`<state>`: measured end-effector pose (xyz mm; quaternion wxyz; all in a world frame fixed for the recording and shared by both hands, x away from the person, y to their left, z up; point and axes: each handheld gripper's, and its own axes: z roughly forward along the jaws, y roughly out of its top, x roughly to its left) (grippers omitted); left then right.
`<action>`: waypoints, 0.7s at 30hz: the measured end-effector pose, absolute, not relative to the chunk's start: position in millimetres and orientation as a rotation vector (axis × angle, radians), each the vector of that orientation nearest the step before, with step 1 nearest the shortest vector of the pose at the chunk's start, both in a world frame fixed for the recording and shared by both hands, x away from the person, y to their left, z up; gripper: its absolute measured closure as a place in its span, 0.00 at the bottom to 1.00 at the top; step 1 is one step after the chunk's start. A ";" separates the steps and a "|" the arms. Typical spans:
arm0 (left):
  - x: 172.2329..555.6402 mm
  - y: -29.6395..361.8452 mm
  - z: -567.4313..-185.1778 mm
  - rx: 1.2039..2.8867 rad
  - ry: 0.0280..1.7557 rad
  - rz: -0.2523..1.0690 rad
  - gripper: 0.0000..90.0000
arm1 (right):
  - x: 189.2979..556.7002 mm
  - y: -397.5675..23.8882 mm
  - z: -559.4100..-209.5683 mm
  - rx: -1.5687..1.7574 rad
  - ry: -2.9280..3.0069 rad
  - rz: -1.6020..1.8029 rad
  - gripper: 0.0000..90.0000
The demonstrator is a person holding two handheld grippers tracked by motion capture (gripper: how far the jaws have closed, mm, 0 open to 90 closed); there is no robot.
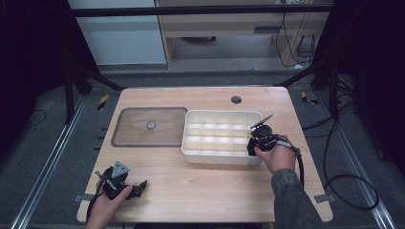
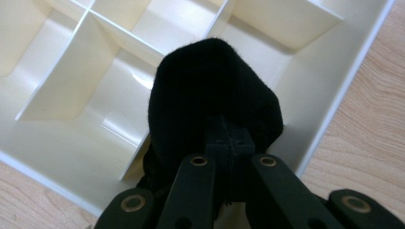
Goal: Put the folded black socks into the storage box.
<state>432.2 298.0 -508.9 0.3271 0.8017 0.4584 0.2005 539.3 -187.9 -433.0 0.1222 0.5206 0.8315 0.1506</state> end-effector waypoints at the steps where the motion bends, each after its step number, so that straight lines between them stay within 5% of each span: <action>1: 432.2 298.0 -508.9 2.100 1.200 0.525 0.00 | 539.3 -187.9 -433.0 1.521 2.429 0.439 1.00; 21: 432.1 297.7 -508.9 2.101 1.200 0.526 0.00 | 541.4 -185.8 -437.2 1.532 2.428 0.420 1.00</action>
